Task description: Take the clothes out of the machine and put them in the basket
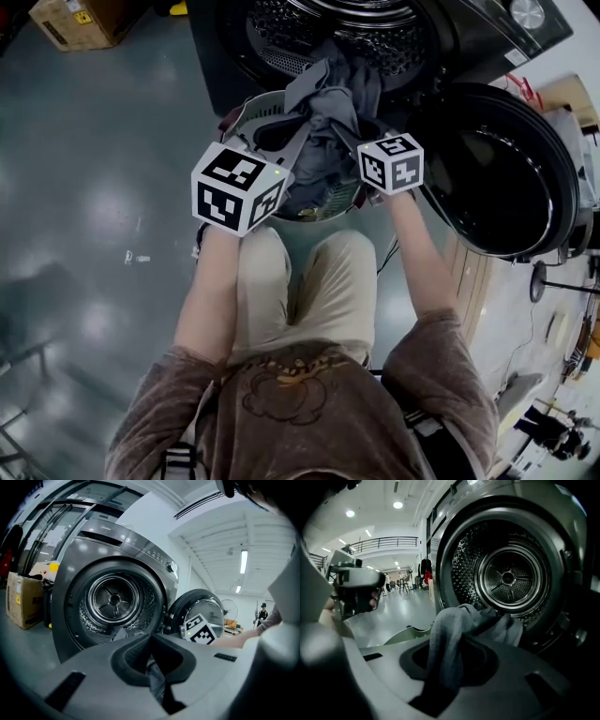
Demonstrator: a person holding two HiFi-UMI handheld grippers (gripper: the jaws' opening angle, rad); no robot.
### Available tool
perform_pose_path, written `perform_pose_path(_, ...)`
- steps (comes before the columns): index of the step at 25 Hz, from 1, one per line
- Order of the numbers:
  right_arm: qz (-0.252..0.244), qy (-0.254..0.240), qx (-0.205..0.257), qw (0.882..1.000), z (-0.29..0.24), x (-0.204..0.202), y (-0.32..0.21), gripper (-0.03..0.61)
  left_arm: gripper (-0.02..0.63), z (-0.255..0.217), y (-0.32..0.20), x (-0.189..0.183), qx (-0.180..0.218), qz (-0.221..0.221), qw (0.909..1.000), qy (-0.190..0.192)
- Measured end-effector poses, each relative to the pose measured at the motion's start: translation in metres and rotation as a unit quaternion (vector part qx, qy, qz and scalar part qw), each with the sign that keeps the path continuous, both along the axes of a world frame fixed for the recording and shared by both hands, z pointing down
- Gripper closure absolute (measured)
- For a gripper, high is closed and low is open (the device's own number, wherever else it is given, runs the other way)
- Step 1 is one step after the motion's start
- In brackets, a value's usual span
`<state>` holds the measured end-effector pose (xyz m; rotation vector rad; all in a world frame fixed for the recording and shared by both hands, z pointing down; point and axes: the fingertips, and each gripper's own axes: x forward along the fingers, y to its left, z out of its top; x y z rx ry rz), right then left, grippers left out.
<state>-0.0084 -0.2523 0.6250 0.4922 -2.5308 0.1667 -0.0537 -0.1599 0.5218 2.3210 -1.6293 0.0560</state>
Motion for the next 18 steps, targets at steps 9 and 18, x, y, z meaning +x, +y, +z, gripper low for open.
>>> perform_pose_path(9, -0.094, 0.012, -0.025, 0.995, 0.016, 0.011, 0.101, 0.477, 0.606, -0.002, 0.004, 0.005, 0.002, -0.006, 1.0000, -0.001)
perform_pose_path(18, -0.070, 0.019, -0.008, 0.997, 0.026, 0.017, 0.083, 0.365, 0.606, -0.001, 0.005, 0.005, -0.002, -0.006, 1.0000, -0.004)
